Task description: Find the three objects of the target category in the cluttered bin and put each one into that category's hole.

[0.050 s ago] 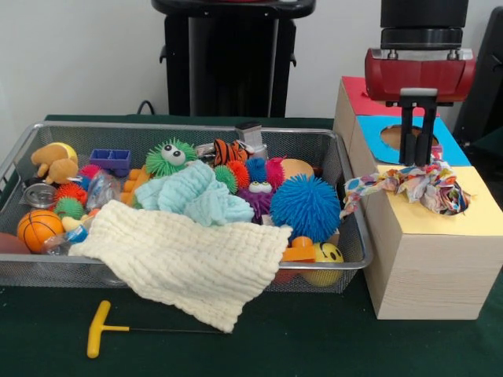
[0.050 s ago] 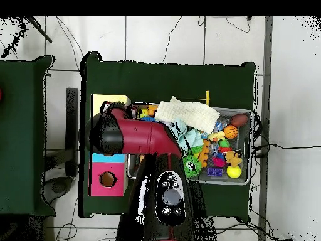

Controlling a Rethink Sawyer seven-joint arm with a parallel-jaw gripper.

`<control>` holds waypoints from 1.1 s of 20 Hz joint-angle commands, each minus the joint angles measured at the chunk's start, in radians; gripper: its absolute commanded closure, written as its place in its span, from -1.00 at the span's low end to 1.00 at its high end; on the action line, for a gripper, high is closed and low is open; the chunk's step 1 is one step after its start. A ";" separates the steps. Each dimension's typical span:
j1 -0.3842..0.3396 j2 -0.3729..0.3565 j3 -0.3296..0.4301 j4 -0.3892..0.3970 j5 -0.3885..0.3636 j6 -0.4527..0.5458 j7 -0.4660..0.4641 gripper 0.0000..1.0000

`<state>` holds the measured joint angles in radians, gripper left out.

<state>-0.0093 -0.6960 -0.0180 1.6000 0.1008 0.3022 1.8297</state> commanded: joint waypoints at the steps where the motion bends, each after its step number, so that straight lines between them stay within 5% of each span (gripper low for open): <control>1: -0.006 0.037 0.070 0.055 -0.012 0.021 0.114 1.00; 22: 0.007 0.098 0.099 0.036 0.010 -0.028 0.143 1.00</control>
<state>-0.0024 -0.6602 -0.0171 1.5999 0.1007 0.3022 1.8297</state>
